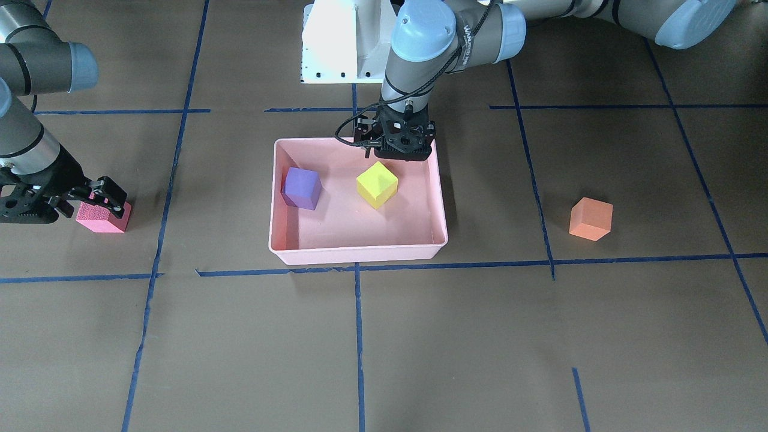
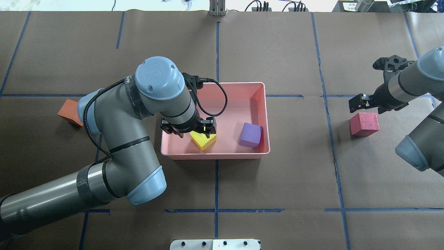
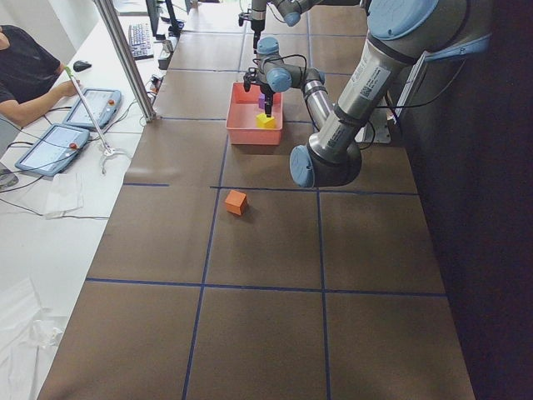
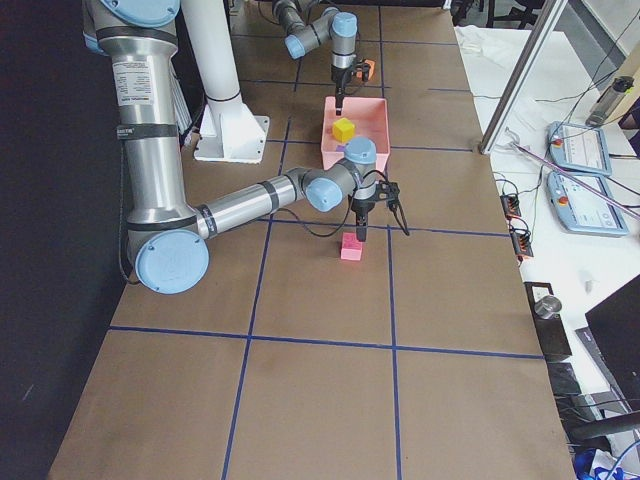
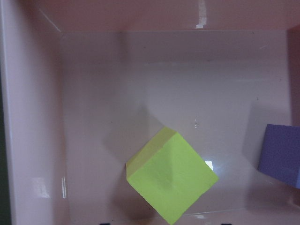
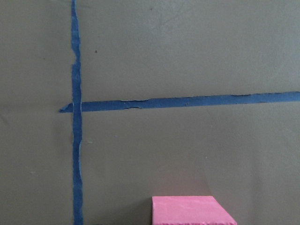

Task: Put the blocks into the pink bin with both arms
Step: 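Lower yellow cube into bin with left gripper while right grasps pink cube, then carry pink cube into bin with right gripper while left nears orange cube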

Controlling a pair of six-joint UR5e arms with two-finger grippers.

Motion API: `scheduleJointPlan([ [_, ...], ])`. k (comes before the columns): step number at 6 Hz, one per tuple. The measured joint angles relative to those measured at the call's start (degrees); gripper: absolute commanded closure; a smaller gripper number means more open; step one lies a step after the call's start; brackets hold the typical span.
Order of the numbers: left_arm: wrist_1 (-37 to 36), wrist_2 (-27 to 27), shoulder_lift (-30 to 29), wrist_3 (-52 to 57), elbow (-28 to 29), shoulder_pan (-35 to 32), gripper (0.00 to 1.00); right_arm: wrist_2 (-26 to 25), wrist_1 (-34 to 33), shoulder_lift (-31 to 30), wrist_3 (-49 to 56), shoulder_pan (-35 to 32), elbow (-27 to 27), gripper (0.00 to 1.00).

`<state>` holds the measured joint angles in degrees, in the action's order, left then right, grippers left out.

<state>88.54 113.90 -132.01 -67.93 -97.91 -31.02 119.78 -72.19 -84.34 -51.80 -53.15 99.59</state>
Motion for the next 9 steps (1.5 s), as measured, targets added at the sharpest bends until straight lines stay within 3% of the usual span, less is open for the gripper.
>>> scheduleJointPlan([
  [4, -0.12, 0.03, 0.04, -1.11, -1.54, -0.04, 0.17, 0.69, 0.59, -1.26, 0.21, 0.11, -1.85, 0.0],
  [6, -0.28, 0.21, 2.2, -1.21, -7.18, -0.47, 0.17, 0.41, 0.71, -1.06, 0.34, 2.1, -3.21, 0.0],
  [7, -0.32, 0.33, 4.47, -1.17, -11.76, -1.26, 0.17, 0.29, 0.73, -0.9, 0.23, 3.34, -3.47, 0.43],
  [8, -0.42, 0.41, 5.8, -1.16, -14.83, -2.18, 0.17, 0.25, 0.73, -0.74, 0.15, 4.08, -3.79, 0.99],
  [9, -0.48, 0.43, 7.01, -1.15, -16.83, -3.1, 0.19, 0.43, 0.74, -0.31, 0.35, 4.34, -3.81, 1.0],
])
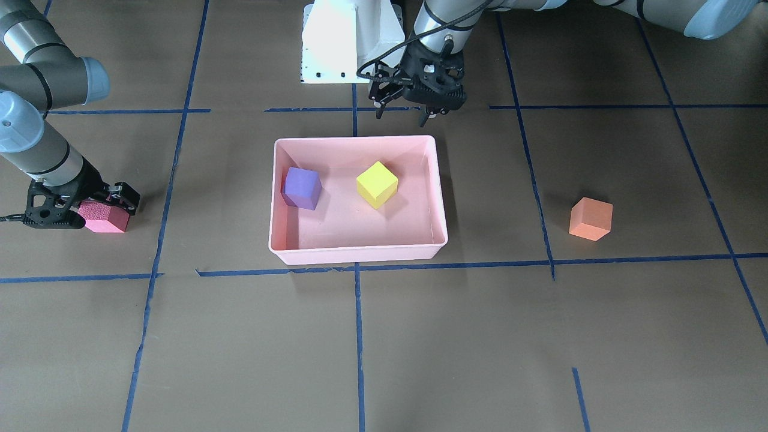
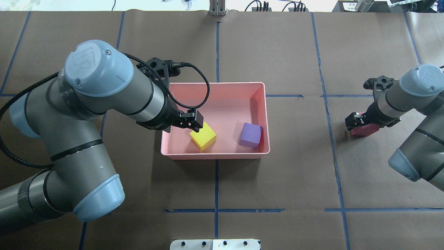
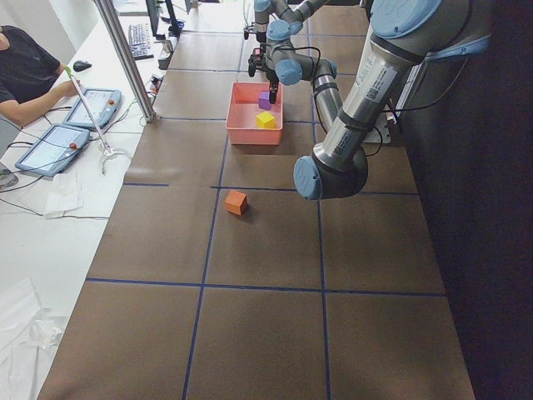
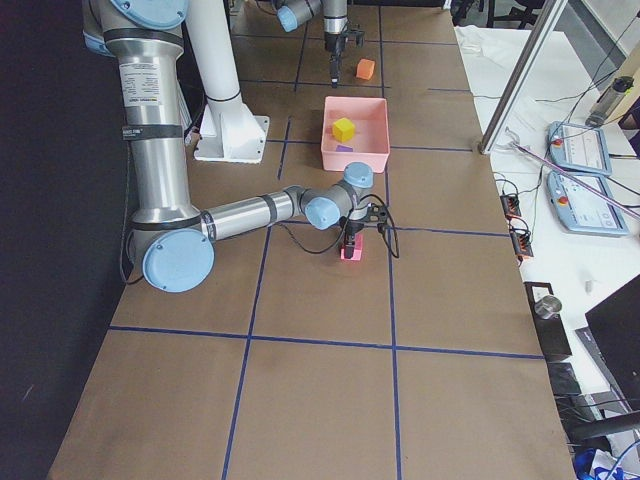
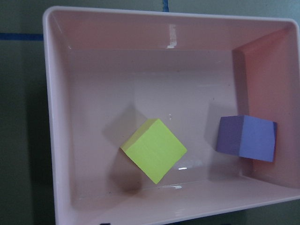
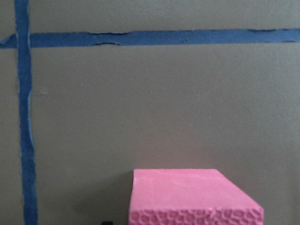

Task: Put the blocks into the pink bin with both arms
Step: 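Carry pink cube into bin with right gripper while left nears orange cube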

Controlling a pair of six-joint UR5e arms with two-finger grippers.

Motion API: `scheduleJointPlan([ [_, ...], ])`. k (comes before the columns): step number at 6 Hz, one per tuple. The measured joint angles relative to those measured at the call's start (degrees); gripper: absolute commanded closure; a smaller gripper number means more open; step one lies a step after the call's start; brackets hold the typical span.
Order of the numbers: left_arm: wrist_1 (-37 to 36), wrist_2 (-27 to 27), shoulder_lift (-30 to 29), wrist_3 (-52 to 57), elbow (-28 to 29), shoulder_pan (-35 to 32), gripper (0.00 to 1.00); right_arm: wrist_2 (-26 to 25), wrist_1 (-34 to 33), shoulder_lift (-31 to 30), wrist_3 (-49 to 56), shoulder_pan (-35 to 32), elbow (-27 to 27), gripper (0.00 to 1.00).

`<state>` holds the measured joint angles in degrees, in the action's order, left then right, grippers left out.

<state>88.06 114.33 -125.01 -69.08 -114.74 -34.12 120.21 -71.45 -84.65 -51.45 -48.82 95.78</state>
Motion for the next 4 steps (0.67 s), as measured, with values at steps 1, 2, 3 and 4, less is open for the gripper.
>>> scheduleJointPlan([
  [1, 0.0, 0.09, 2.2, 0.11, -2.71, -1.58, 0.23, 0.57, -0.05, 0.5, 0.25, -0.2, 1.77, 1.0],
  [2, -0.01, 1.73, 5.05, 0.27, -5.85, -4.47, 0.25, 1.68, -0.28, 0.79, 0.12, -0.59, 6.24, 1.0],
  [3, 0.02, 6.31, 8.29, 0.79, -7.8, -8.86, 0.26, 2.63, -0.59, 2.14, -1.9, -0.73, 11.09, 1.0],
  [4, 0.1, 10.55, 11.69, 2.97, -8.6, -13.11, 0.25, 2.79, -0.81, 5.87, -7.88, 0.64, 13.83, 1.0],
])
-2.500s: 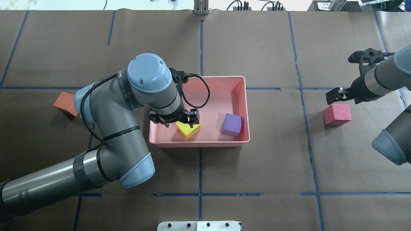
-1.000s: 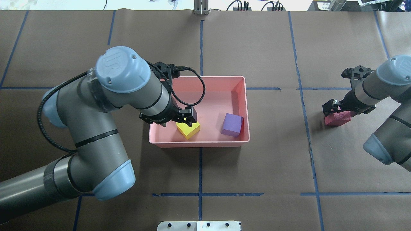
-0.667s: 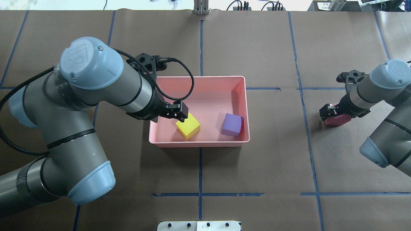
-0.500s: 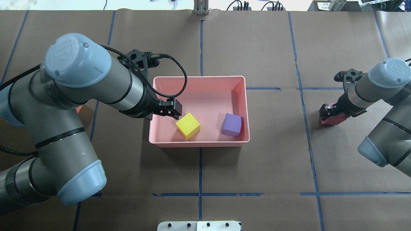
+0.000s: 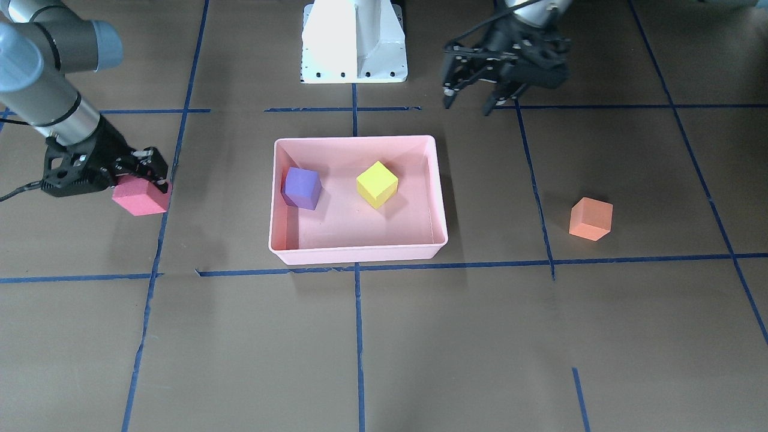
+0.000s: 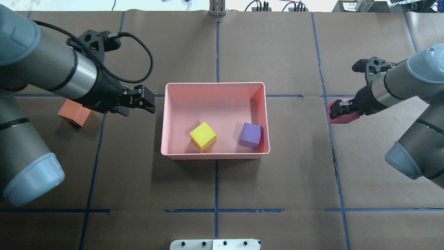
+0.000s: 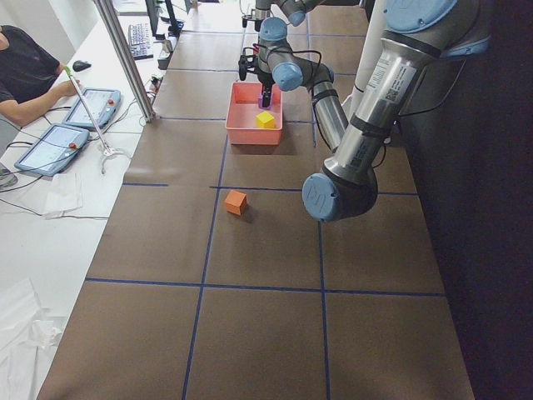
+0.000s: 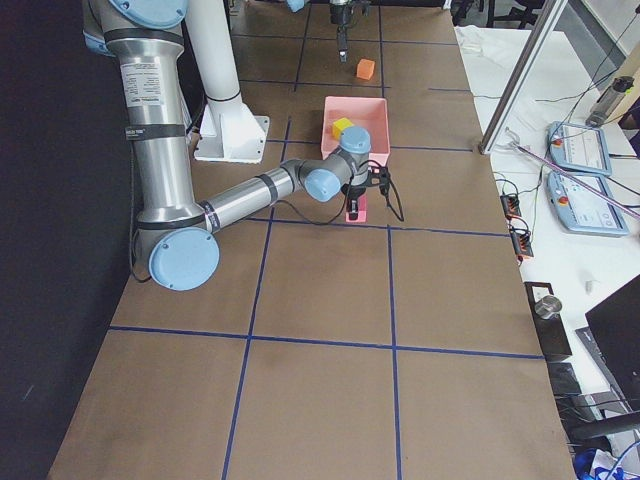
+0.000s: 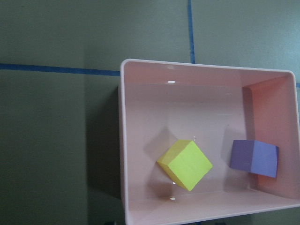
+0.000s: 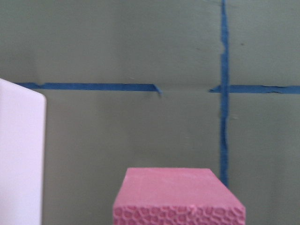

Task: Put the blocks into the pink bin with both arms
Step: 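Carry pink cube into bin with right gripper while left nears orange cube, then release the pink cube and withdraw the right gripper from the bin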

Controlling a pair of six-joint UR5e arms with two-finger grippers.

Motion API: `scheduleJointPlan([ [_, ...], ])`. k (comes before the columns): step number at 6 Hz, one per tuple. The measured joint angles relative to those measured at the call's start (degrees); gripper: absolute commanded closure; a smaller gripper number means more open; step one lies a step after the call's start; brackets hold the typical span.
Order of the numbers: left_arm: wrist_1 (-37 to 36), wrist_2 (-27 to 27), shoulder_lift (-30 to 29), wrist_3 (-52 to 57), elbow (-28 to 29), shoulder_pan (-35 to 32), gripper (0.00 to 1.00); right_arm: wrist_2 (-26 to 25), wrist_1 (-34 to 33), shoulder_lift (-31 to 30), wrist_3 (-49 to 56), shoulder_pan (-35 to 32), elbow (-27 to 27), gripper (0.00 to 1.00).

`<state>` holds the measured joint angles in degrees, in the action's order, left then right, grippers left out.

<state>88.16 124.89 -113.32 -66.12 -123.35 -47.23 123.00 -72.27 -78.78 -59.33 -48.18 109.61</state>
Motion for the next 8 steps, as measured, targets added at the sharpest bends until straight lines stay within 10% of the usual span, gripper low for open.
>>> scheduleJointPlan([
  [4, 0.69, 2.45, 14.18, 20.84, -0.16, -8.28, 0.25, -10.25, -0.12, 21.59, -24.47, 12.64, -10.42, 0.85],
  [5, 0.67, 2.49, 15.51, 22.1, -0.08, -8.78, 0.25, -11.55, 0.03, 25.01, -25.17, 13.13, -14.88, 0.01],
  [8, 0.7, 2.31, 16.31, 31.37, 4.15, -9.13, 0.23, -13.28, 0.26, 27.7, -24.93, 13.41, -19.09, 0.0],
])
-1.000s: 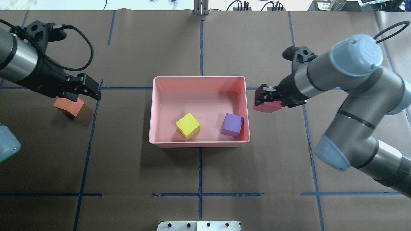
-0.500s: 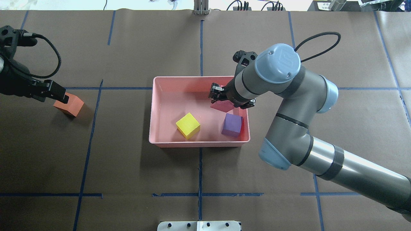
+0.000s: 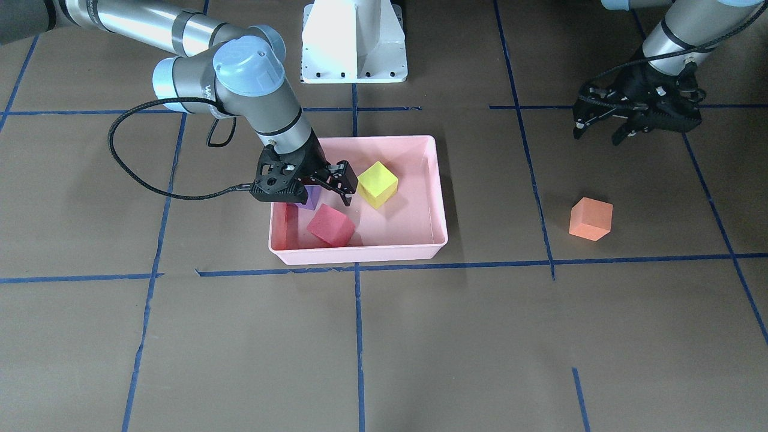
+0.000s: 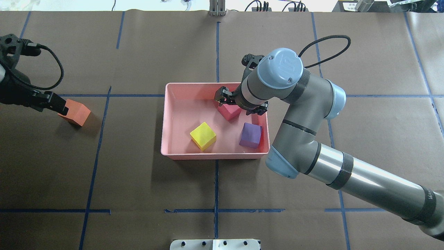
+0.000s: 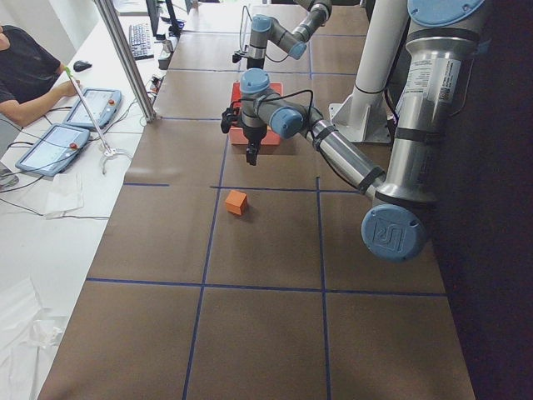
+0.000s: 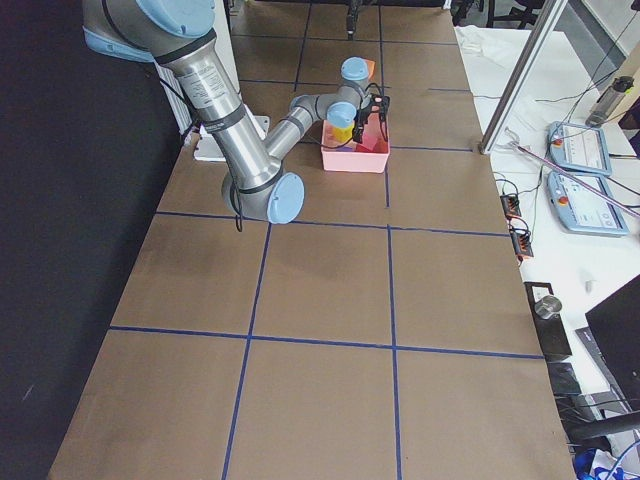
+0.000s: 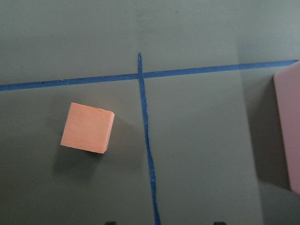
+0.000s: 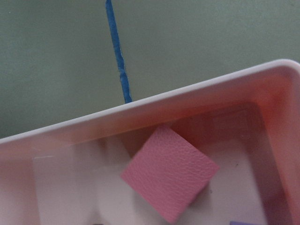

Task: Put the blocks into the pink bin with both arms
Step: 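Release the pink cube and withdraw the right gripper from the bin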

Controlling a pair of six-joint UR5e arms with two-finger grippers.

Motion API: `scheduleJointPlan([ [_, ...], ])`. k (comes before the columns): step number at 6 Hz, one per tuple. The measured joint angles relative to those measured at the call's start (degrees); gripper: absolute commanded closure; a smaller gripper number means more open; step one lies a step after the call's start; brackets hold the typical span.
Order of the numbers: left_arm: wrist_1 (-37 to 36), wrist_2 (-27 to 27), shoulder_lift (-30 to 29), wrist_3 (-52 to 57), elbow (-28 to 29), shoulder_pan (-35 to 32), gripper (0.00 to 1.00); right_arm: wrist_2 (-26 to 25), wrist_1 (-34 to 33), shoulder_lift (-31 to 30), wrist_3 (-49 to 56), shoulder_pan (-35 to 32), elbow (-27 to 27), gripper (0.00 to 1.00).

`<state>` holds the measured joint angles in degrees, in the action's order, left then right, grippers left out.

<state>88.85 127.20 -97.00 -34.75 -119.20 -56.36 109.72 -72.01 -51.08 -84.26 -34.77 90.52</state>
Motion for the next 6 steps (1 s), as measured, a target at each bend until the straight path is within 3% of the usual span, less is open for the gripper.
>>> scheduleJointPlan([
  [2, 0.03, -0.09, 0.03, 10.32, 4.03, 0.11, 0.22, 5.21, -0.26, -2.2, 0.43, -4.05, 4.07, 0.0],
  [3, 0.43, -0.29, -0.3, 12.08, 6.29, 0.38, 0.21, 9.26, -0.25, -6.42, 1.78, -7.04, 8.47, 0.0],
  [6, 12.23, -0.48, -5.47, 12.29, 21.75, 0.93, 0.07, 16.55, 0.19, -25.75, 14.06, -13.77, 21.27, 0.0],
])
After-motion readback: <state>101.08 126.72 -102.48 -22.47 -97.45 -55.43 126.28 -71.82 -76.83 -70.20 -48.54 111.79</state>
